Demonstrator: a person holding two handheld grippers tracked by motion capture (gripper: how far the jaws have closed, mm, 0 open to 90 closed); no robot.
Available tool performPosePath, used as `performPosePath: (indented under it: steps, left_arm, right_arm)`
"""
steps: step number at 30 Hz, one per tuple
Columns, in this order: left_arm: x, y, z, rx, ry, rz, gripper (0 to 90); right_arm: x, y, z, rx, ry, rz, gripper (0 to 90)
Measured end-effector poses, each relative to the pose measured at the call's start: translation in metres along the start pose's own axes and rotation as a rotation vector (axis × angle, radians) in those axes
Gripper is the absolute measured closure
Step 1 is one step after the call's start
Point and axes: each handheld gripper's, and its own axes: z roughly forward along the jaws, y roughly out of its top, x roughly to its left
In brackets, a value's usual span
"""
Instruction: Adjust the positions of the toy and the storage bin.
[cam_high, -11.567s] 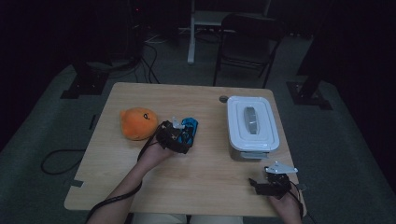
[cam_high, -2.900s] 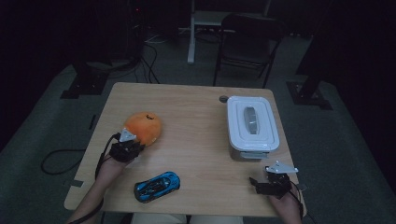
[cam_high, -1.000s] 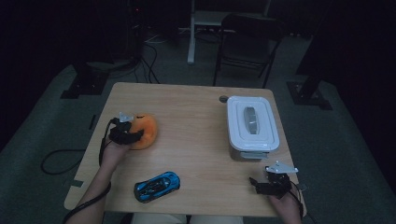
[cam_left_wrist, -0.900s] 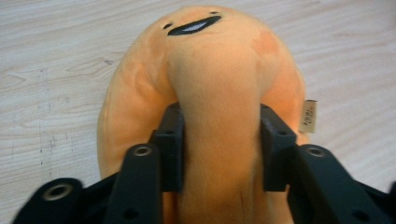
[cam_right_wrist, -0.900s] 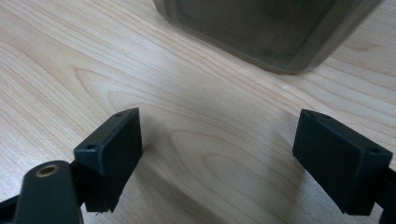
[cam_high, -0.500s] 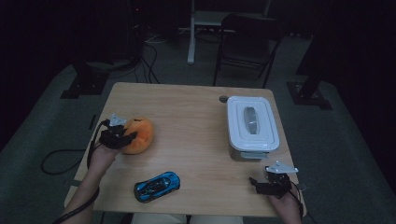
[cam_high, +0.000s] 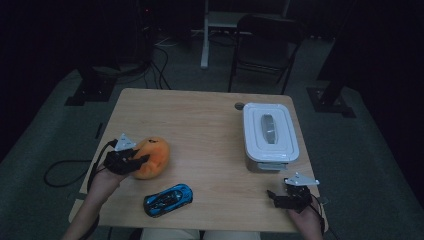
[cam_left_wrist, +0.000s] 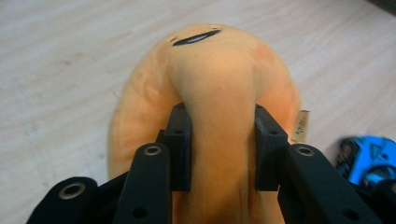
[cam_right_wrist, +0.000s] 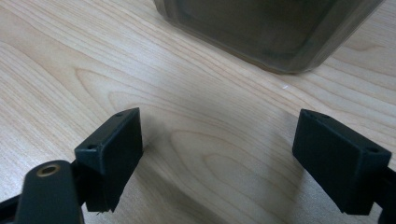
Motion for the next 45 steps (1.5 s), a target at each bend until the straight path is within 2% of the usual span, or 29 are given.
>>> performPosePath:
  steps: [3,4,5,6,7,10,13,15,17,18,20,21,23,29,34,38,41,43,45]
  left_arm:
    - [-0.001,-0.008,0.002,0.032,-0.02,-0.006,66.4]
    - [-0.001,-0.012,0.006,0.062,-0.02,-0.002,66.0]
    - [-0.001,-0.016,0.01,0.07,-0.028,0.001,65.1]
    - [0.0,-0.02,0.012,0.055,-0.035,-0.025,64.3]
    - [0.001,-0.021,0.012,0.05,-0.039,-0.038,61.2]
    - [0.001,-0.019,0.008,0.026,-0.046,-0.064,41.0]
    - [-0.001,-0.016,0.006,0.023,-0.019,-0.045,26.4]
    - [-0.002,-0.013,0.005,0.018,0.0,-0.054,17.2]
    - [-0.002,-0.009,0.002,-0.002,-0.003,-0.073,16.7]
    - [-0.002,-0.007,0.001,-0.01,-0.003,-0.084,10.9]
    - [-0.003,-0.002,-0.002,-0.034,-0.009,-0.098,8.8]
    - [-0.003,0.0,-0.002,-0.043,-0.016,-0.104,8.4]
    - [-0.005,0.006,-0.002,-0.039,-0.044,-0.104,0.4]
    - [-0.019,0.017,0.011,-0.076,-0.053,-0.08,0.4]
    - [-0.031,0.025,0.022,-0.088,-0.067,-0.062,0.4]
    - [-0.041,0.034,0.027,-0.111,-0.1,-0.057,0.4]
    - [-0.047,0.04,0.032,-0.111,-0.104,-0.044,0.5]
    - [-0.056,0.046,0.04,-0.11,-0.125,-0.029,0.4]
    - [-0.063,0.05,0.045,-0.145,-0.134,-0.009,0.4]
  right_arm:
    - [0.0,0.0,0.0,0.0,0.0,0.0,15.5]
    - [0.0,0.0,0.0,0.0,0.0,0.0,15.5]
    - [0.0,0.0,0.0,0.0,0.0,0.0,15.5]
    - [0.0,0.0,0.0,0.0,0.0,0.0,15.5]
    - [0.0,0.0,0.0,0.0,0.0,0.0,15.5]
    - [0.0,0.0,0.0,0.0,0.0,0.0,15.5]
    - [0.0,0.0,0.0,0.0,0.0,0.0,15.5]
    - [0.0,0.0,0.0,0.0,0.0,0.0,15.5]
    - [0.0,0.0,0.0,0.0,0.0,0.0,15.5]
    - [0.0,0.0,0.0,0.0,0.0,0.0,15.5]
    - [0.0,0.0,0.0,0.0,0.0,0.0,15.4]
    - [0.0,0.0,0.0,0.0,0.0,0.0,15.4]
    - [0.0,0.0,0.0,0.0,0.001,0.0,15.3]
    - [0.0,0.0,0.0,0.0,0.0,0.002,15.2]
    - [-0.002,0.0,0.0,-0.002,0.006,0.012,14.1]
    - [-0.002,0.0,0.0,-0.001,-0.003,0.019,14.0]
    - [-0.001,0.0,0.0,0.002,-0.01,0.011,14.0]
    - [-0.001,0.0,0.0,0.001,-0.007,0.014,14.1]
    - [-0.001,0.0,0.0,0.0,-0.007,0.015,14.0]
